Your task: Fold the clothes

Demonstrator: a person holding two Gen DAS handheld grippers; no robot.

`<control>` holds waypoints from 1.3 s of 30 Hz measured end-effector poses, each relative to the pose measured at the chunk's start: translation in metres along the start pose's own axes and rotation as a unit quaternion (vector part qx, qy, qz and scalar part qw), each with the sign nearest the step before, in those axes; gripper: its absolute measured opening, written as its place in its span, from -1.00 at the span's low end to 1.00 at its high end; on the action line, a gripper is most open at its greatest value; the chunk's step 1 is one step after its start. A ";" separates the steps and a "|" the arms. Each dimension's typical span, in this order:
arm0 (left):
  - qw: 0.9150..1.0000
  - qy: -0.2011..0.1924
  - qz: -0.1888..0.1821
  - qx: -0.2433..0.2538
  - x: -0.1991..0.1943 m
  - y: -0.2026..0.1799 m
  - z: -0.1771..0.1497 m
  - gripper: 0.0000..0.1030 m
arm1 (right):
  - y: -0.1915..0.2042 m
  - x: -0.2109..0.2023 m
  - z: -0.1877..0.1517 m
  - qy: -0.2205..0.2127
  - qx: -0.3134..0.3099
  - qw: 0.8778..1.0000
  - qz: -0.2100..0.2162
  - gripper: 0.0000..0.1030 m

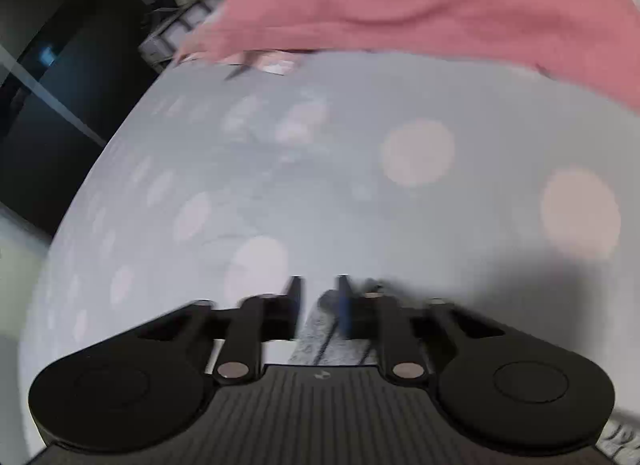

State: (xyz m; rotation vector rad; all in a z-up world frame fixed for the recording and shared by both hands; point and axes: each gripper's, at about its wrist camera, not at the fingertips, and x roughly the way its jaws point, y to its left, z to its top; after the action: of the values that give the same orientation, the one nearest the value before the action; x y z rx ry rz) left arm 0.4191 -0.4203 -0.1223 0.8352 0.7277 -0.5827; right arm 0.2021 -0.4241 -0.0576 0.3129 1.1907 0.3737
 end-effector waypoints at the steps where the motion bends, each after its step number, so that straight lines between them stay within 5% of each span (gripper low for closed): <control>1: 1.000 -0.011 -0.003 -0.014 -0.008 0.008 -0.004 -0.27 | -0.002 -0.003 -0.001 -0.001 0.004 1.000 0.003 -0.72; 7: 0.989 0.009 -0.023 -0.147 -0.034 0.058 -0.048 -0.20 | -0.004 -0.042 -0.002 -0.067 0.008 0.997 -0.024 -0.69; 9: 0.979 0.016 -0.041 -0.197 -0.035 0.070 -0.070 -0.20 | -0.002 -0.050 -0.002 -0.082 0.011 0.996 -0.014 -0.65; 12: 0.962 0.014 -0.071 -0.264 -0.029 0.080 -0.099 -0.19 | 0.010 -0.047 -0.003 -0.085 -0.015 0.996 -0.013 -0.08; 17: 0.939 -0.013 -0.090 -0.331 -0.014 0.084 -0.128 -0.20 | 0.019 -0.024 -0.009 -0.050 -0.041 0.998 -0.006 -0.05; 19: 0.933 -0.030 -0.106 -0.344 -0.011 0.086 -0.132 -0.60 | 0.018 -0.016 -0.012 -0.040 -0.045 0.998 -0.019 -0.06; 21: 0.941 -0.024 -0.092 -0.323 -0.006 0.086 -0.129 -0.96 | 0.013 -0.009 -0.015 -0.034 -0.038 0.998 -0.023 -0.09; 23: 0.953 -0.041 -0.084 -0.289 -0.006 0.086 -0.122 -0.96 | 0.004 -0.005 -0.016 -0.033 -0.010 0.999 -0.004 -0.35; 24: 0.957 -0.049 -0.077 -0.276 -0.006 0.087 -0.119 -0.97 | 0.000 -0.001 -0.016 -0.029 0.005 1.000 0.011 -0.67; 31: 0.967 -0.050 -0.060 -0.241 -0.003 0.092 -0.107 -0.95 | 0.011 -0.011 -0.013 -0.054 -0.024 0.997 -0.046 -0.83; 32: 0.969 -0.043 -0.048 -0.238 -0.003 0.087 -0.109 -0.89 | 0.012 -0.008 -0.012 -0.053 -0.026 0.997 -0.049 -0.83; 34: 0.969 -0.041 -0.033 -0.240 -0.014 0.083 -0.118 -0.29 | 0.016 -0.002 -0.012 -0.040 -0.043 0.996 -0.063 -0.83; 35: 0.968 -0.044 -0.028 -0.244 -0.022 0.082 -0.124 -0.17 | 0.015 -0.001 -0.013 -0.032 -0.046 0.996 -0.065 -0.82; 39: 0.966 -0.056 -0.035 -0.252 -0.077 0.075 -0.159 -0.15 | 0.010 -0.009 -0.012 -0.047 -0.026 0.996 -0.076 -0.60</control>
State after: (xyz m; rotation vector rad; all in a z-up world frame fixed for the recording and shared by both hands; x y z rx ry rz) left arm 0.3704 -0.2358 -0.1032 0.3033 0.7593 -0.4735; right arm 0.1865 -0.4182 -0.0498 0.1912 1.1037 0.2551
